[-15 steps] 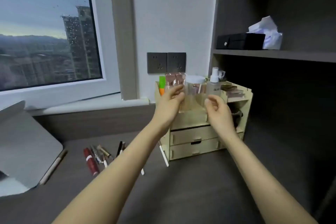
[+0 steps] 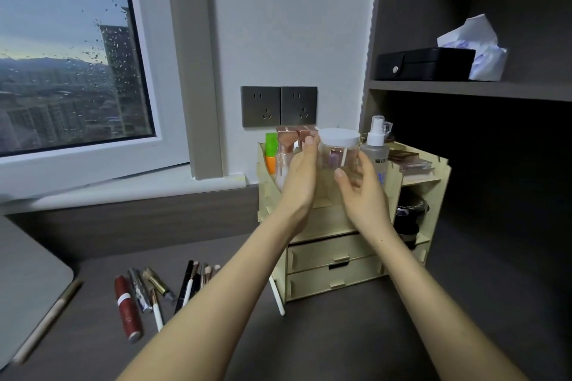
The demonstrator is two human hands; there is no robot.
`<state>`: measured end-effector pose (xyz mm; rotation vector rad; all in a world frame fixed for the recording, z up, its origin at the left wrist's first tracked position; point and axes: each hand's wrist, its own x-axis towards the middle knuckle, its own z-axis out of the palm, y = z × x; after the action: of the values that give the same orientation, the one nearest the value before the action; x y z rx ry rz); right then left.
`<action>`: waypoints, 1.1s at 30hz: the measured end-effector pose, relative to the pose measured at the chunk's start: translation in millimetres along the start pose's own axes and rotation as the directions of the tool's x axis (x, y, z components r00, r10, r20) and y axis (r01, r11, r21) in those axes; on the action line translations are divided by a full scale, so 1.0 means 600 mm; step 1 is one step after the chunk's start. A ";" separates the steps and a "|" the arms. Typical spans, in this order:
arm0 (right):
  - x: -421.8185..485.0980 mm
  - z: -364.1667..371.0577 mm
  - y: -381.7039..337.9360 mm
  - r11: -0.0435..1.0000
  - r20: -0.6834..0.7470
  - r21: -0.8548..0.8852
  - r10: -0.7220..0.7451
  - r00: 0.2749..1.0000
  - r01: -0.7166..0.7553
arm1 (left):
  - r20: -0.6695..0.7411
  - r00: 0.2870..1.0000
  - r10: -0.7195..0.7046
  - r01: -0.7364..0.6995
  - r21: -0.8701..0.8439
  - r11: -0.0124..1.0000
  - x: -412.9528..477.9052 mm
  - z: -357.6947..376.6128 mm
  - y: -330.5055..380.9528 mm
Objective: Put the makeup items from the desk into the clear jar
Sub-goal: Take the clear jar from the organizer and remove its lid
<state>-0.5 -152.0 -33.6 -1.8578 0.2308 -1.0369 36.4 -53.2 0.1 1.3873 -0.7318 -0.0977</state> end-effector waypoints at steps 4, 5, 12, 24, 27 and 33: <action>-0.004 -0.009 -0.050 0.991 -0.080 0.067 -0.106 0.991 0.112 | 0.044 0.991 0.130 -0.127 -0.063 0.990 -0.021 -0.011 0.055; -0.008 -0.011 -0.069 0.985 -0.112 0.077 -0.148 0.983 0.157 | 0.042 0.983 0.177 -0.175 -0.058 0.983 -0.027 -0.016 0.069; -0.104 0.009 -0.170 0.942 -0.180 0.123 -0.287 0.941 0.311 | 0.055 0.932 0.358 -0.358 -0.020 0.934 -0.136 -0.097 0.141; -0.346 0.140 -0.139 0.852 0.458 0.442 0.054 0.887 -0.281 | 0.051 0.970 0.238 -0.212 0.661 0.720 -0.368 -0.304 0.001; -0.365 0.153 -0.135 0.669 0.628 0.487 0.179 0.757 -0.562 | 0.070 0.963 0.259 -0.210 0.797 0.566 -0.394 -0.331 -0.024; -0.352 0.164 -0.153 0.635 0.758 0.353 0.236 0.608 -0.687 | 0.177 0.917 0.357 -0.287 0.915 0.283 -0.412 -0.357 -0.041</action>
<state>-83.2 76.1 -94.0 -1.2891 -0.0322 0.0224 -36.0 241.4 -124.3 2.2904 -1.0775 0.8573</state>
